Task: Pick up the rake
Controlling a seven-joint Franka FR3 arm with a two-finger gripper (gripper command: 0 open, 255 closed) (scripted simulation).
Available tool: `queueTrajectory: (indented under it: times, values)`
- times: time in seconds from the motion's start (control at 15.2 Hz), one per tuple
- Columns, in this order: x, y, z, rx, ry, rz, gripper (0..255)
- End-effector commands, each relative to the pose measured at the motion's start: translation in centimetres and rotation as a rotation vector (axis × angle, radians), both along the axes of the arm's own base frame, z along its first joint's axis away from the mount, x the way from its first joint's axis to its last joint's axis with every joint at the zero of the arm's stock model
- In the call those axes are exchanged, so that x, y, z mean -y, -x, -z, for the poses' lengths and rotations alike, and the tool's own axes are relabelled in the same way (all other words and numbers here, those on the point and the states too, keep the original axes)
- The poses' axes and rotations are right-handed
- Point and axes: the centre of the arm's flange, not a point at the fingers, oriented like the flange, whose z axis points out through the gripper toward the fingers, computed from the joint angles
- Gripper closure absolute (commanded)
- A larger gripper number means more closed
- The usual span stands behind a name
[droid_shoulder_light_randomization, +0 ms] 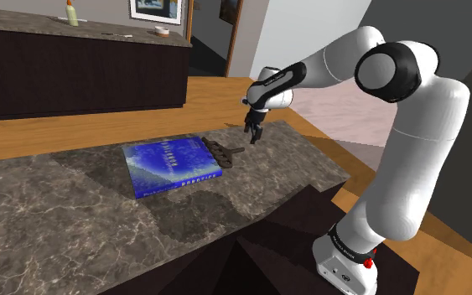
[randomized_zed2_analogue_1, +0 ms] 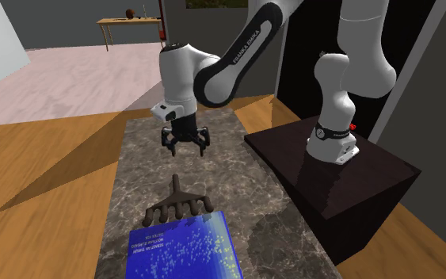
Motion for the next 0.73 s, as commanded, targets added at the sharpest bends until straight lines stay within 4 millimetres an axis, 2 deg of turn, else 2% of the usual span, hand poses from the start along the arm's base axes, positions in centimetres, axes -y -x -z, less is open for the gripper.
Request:
queueTrajectory:
  times: [0.0,0.33,0.66]
  values:
    - [-0.5,-1.9,2.6,0.001,0.009,-0.076,0]
    - [-1.9,-5.8,7.8,0.004,0.032,-0.257,0]
    - [-1.9,-5.8,10.0,0.004,0.032,-0.259,0]
